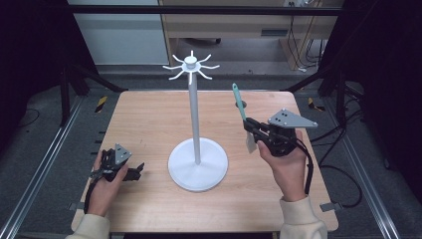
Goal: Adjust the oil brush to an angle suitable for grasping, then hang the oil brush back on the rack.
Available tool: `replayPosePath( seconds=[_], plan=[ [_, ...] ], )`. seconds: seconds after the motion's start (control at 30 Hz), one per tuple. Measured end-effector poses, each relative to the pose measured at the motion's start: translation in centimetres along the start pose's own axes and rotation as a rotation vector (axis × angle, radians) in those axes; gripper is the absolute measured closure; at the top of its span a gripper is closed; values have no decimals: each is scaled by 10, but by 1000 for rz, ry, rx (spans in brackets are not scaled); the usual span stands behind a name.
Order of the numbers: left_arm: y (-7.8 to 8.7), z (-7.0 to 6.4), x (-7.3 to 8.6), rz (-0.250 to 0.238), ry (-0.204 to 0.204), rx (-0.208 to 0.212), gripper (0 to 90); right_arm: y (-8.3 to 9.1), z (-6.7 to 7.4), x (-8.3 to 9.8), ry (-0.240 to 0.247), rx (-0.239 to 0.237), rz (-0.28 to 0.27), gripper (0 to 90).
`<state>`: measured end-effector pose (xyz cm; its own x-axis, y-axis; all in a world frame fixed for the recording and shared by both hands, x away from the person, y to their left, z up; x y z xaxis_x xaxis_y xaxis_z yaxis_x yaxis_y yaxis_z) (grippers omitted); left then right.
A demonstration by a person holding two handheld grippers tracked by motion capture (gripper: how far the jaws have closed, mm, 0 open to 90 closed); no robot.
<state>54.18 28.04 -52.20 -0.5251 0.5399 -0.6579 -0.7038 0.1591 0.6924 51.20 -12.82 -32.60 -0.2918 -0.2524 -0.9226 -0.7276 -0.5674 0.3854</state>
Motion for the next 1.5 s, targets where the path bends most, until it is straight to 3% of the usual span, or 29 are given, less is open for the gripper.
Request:
replayPosePath(
  seconds=[0.87, 1.1, 1.5],
  plan=[
    [-1, -2, 0, 2, -7, 4, 29, 13, 20, -19, 22, -41, -65, 825],
    [-1, -2, 0, 3, -8, 3, 29, 18, 24, -25, 8, -56, -93, 825],
    [-1, -2, 0, 7, -11, 3, 29, 30, 42, -38, 45, -78, -136, 825]
  ],
)
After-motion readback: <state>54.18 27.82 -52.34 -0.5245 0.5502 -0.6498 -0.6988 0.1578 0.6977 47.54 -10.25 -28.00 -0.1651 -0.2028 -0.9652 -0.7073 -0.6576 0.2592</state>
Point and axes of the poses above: each handheld gripper's, and its own axes: y roughly backward along the jaws, x roughly out of its underside, z roughly to its left, the point moved 7 cm from there along -y, roughly forward along the jaws, and after that the axes turned 6 degrees about z, right-handed, at the moved point
